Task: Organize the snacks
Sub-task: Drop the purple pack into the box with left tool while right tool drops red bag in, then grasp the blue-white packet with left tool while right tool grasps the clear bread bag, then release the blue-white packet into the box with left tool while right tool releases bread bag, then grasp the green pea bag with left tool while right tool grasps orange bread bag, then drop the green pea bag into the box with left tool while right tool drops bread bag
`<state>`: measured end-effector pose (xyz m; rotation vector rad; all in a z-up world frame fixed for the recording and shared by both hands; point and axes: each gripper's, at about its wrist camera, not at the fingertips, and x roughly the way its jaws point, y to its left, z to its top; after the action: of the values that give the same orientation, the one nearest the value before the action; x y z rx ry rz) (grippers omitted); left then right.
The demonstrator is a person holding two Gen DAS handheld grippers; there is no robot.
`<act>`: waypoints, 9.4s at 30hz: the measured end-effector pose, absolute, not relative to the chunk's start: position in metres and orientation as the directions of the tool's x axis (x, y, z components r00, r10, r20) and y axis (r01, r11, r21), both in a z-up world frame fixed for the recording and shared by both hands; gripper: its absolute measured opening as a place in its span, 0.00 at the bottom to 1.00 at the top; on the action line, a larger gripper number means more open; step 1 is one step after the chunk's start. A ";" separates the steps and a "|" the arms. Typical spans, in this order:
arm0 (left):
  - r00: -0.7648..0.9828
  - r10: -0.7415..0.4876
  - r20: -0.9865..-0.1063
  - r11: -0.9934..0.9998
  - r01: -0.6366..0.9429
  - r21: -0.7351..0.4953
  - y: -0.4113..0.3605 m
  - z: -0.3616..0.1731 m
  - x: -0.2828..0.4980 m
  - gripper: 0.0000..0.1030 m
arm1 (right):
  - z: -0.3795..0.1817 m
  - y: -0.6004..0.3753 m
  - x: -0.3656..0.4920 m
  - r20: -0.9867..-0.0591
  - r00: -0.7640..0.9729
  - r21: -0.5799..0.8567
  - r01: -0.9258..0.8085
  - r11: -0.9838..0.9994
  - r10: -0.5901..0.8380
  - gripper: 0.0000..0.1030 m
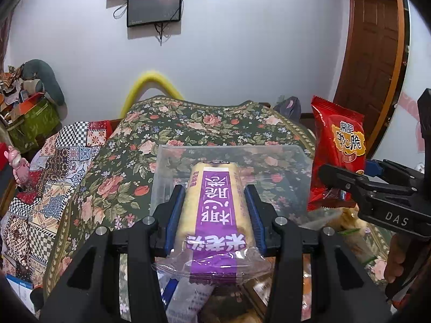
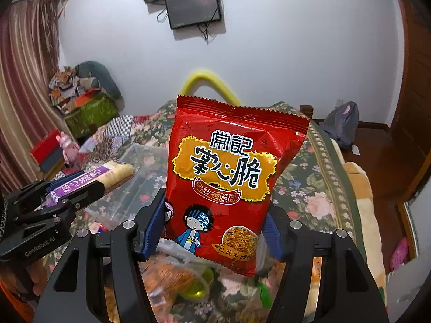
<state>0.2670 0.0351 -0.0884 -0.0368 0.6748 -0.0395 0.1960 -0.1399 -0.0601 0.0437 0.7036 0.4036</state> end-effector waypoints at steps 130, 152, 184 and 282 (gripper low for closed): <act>0.733 -0.088 -0.675 0.995 0.036 -0.091 0.059 -0.098 0.296 0.57 | -0.072 -0.108 0.223 -0.673 0.587 0.201 -0.441 0.875 0.451 0.43; 0.718 -0.090 -0.690 0.995 0.042 -0.087 0.059 -0.105 0.309 0.59 | -0.076 -0.101 0.223 -0.709 0.551 0.170 -0.473 0.865 0.441 0.57; 0.571 -0.085 -0.816 0.996 0.040 -0.076 0.090 -0.177 0.159 0.86 | -0.093 -0.125 0.132 -0.711 0.549 0.202 -0.437 0.876 0.438 0.83; 0.718 -0.156 -0.678 0.988 0.108 -0.113 0.028 -0.089 0.293 0.52 | -0.067 -0.124 0.220 -0.706 0.619 0.047 -0.445 0.894 0.345 0.66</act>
<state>0.2935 0.0276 -0.0894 -0.0668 0.7557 -0.1462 0.2197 -0.1241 -0.0669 -0.1375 0.7809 0.4564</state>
